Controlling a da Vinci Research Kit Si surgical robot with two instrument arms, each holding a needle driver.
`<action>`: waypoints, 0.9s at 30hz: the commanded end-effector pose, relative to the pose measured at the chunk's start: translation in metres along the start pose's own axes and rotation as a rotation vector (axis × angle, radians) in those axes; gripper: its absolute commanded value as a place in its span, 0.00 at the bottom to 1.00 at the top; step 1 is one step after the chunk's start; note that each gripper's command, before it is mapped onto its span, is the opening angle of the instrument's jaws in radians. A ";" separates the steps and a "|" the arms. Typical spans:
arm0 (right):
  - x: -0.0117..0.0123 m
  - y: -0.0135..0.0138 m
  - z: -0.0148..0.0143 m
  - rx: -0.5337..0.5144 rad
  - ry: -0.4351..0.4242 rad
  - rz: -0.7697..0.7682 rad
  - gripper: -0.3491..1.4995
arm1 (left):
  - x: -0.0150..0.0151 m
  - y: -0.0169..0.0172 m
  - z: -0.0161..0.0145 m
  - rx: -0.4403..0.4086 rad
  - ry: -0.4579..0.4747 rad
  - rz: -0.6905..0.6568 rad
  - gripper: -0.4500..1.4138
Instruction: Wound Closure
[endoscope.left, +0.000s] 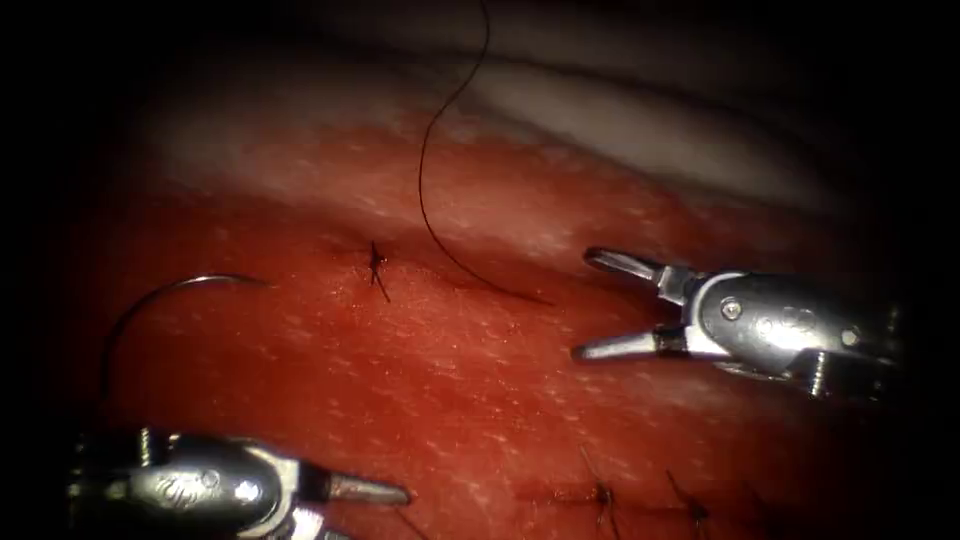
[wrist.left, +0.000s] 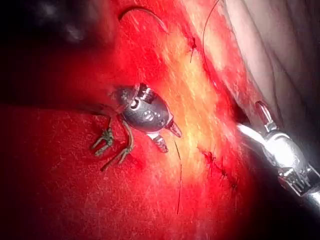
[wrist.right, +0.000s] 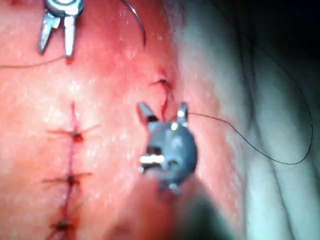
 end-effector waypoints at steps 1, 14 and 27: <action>0.0001 0.0001 0.0011 0.000 0.004 -0.001 0.99 | -0.0004 -0.0002 -0.0005 0.002 -0.019 -0.006 0.57; 0.0001 -0.0003 0.0018 -0.009 0.003 -0.001 0.99 | 0.0061 -0.0093 -0.0137 0.180 -0.064 -0.038 0.56; 0.0003 -0.0008 0.0029 -0.015 0.004 0.000 0.99 | 0.0007 -0.0152 -0.0121 0.287 -0.535 -0.267 0.56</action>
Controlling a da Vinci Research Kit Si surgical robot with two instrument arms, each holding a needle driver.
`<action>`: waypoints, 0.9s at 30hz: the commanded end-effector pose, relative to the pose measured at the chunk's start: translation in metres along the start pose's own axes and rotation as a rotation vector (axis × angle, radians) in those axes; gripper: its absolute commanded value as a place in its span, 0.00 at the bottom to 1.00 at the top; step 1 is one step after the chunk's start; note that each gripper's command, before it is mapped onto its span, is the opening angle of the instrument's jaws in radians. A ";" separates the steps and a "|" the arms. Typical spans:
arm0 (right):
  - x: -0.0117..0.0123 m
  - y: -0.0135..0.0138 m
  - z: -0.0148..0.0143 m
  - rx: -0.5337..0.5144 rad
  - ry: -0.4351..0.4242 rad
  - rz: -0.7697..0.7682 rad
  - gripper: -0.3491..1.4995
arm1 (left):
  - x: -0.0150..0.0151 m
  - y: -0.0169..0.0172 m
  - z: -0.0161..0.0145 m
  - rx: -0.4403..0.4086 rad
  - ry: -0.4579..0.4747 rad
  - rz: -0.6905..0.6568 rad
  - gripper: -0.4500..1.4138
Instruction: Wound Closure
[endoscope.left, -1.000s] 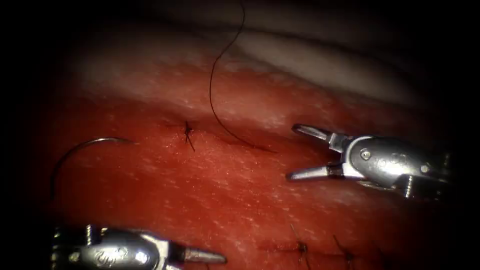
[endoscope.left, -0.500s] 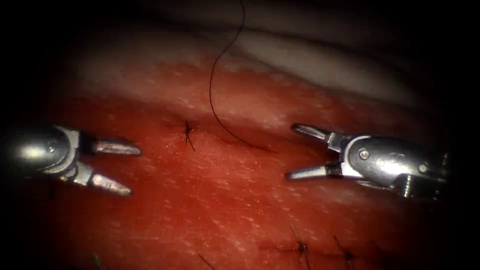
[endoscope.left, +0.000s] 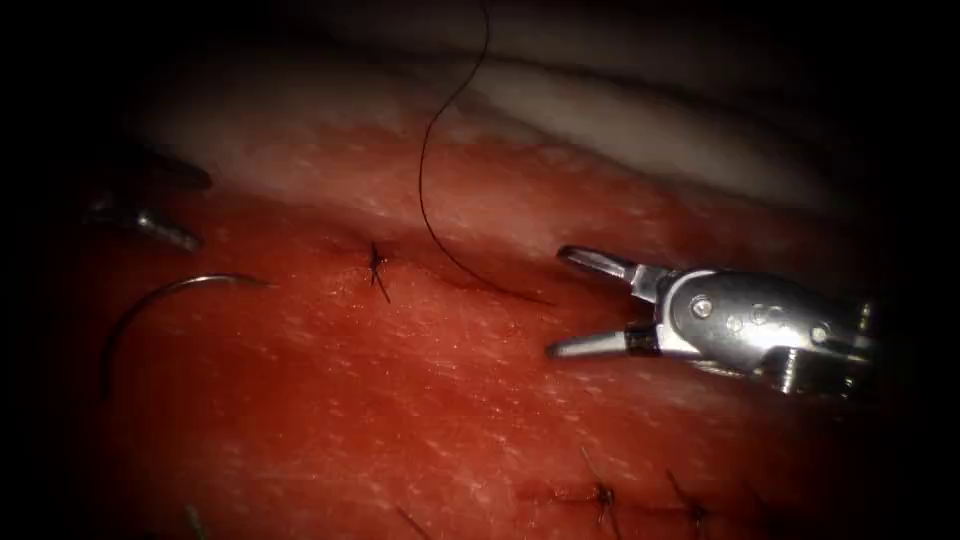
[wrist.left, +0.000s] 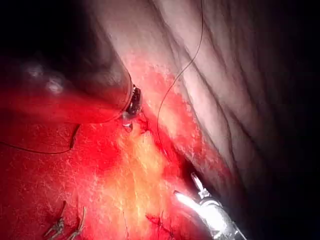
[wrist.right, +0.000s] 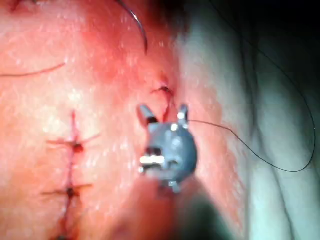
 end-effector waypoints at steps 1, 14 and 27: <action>0.0001 0.0000 0.0011 0.000 0.004 -0.002 0.99 | -0.0002 0.0001 0.0015 -0.012 -0.023 -0.004 0.56; 0.0000 -0.0001 0.0012 -0.002 0.004 -0.003 0.99 | -0.0021 0.0004 0.0063 -0.167 -0.213 -0.025 0.56; 0.0000 -0.0009 0.0022 -0.013 0.004 -0.004 0.99 | 0.0005 0.0005 0.0060 -0.283 -0.064 0.089 0.05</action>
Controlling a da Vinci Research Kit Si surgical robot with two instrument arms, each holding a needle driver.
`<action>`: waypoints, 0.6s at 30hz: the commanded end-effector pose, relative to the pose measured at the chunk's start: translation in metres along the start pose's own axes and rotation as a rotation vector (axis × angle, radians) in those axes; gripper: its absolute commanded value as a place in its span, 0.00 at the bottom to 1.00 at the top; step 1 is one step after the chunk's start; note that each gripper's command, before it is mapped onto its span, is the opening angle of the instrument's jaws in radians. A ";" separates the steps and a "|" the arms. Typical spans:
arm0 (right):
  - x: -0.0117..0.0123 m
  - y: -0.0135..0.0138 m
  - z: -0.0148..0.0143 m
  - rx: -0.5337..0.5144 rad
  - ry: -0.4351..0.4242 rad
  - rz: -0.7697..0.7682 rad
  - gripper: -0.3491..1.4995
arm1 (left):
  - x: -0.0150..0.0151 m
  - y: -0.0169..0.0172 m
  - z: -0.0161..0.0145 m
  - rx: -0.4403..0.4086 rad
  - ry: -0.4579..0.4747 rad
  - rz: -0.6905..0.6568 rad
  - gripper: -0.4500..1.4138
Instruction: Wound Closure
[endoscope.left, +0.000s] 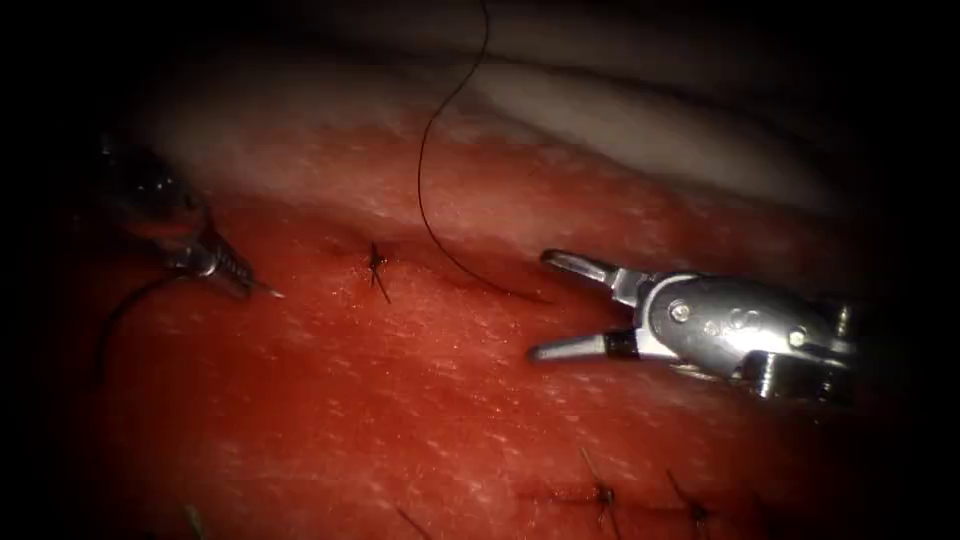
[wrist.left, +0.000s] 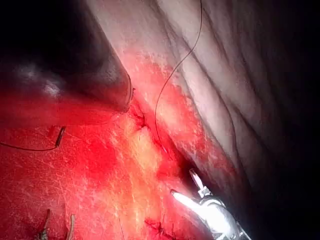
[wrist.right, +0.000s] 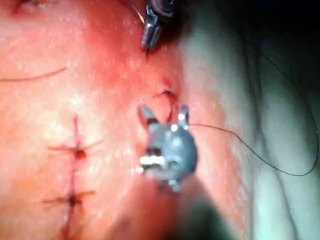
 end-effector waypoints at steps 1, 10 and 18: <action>0.0002 -0.0002 0.0010 0.003 0.006 0.040 0.98 | 0.0008 0.0001 0.0002 0.000 0.058 0.026 0.05; 0.0009 -0.0034 0.0019 0.003 0.011 0.780 0.69 | 0.0078 -0.0006 0.0003 0.236 0.434 0.165 0.05; 0.0022 -0.0061 0.0052 -0.042 -0.037 0.950 0.68 | 0.0116 0.0004 0.0022 0.413 0.616 0.254 0.05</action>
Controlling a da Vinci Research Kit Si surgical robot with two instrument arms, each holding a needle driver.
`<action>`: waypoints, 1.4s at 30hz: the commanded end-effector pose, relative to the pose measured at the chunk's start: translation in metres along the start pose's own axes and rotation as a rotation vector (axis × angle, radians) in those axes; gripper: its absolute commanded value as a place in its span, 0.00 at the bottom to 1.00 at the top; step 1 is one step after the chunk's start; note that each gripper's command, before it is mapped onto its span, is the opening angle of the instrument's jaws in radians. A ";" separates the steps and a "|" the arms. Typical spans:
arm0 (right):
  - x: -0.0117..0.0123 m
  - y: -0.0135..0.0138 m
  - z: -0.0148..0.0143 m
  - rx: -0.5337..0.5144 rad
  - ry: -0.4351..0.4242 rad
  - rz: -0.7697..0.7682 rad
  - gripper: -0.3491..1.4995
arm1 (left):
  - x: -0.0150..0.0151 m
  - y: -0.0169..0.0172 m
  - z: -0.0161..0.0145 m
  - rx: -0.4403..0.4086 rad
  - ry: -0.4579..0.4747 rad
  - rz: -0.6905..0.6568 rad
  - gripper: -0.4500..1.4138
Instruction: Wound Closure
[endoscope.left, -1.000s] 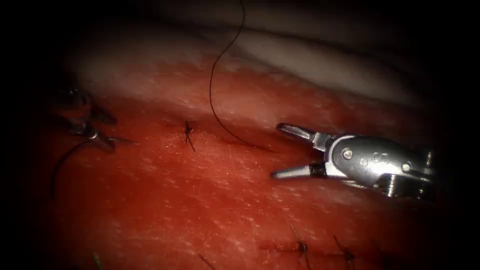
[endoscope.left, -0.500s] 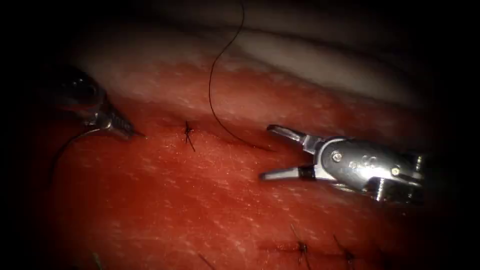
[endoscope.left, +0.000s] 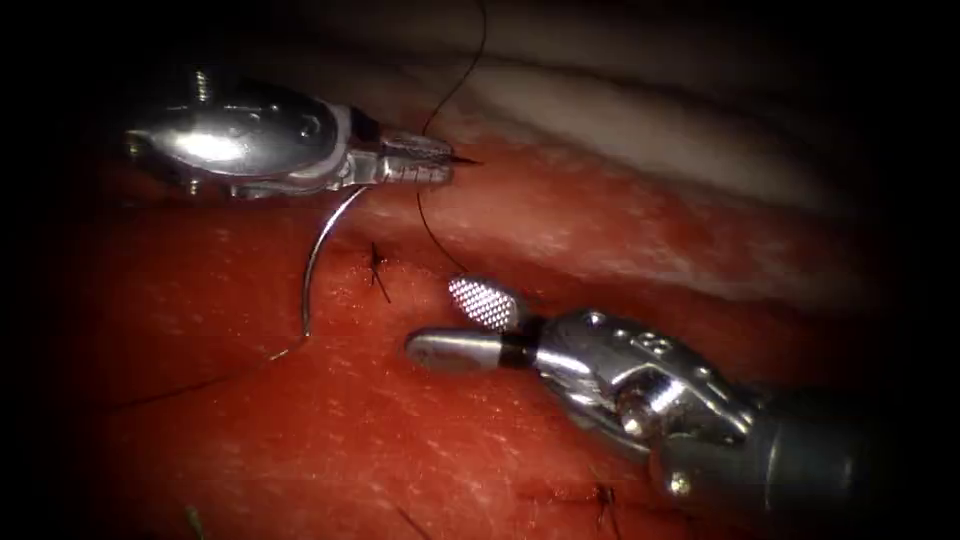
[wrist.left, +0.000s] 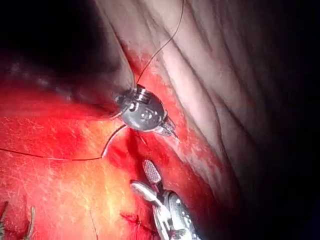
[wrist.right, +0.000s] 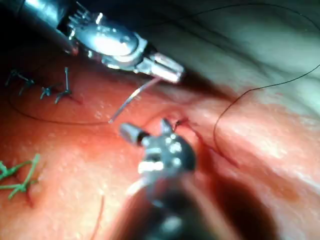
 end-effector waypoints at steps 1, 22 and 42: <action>0.0001 -0.0006 0.0015 0.005 0.003 0.006 0.69 | -0.0003 0.0005 0.0007 0.007 0.007 0.023 0.05; -0.0007 -0.0024 0.0077 0.041 -0.026 0.172 0.71 | 0.0028 0.0022 -0.0003 0.081 0.118 0.147 0.05; 0.0004 0.0003 0.0056 -0.023 -0.109 -0.147 0.00 | 0.0079 0.0001 -0.0054 -0.079 0.154 -0.206 0.53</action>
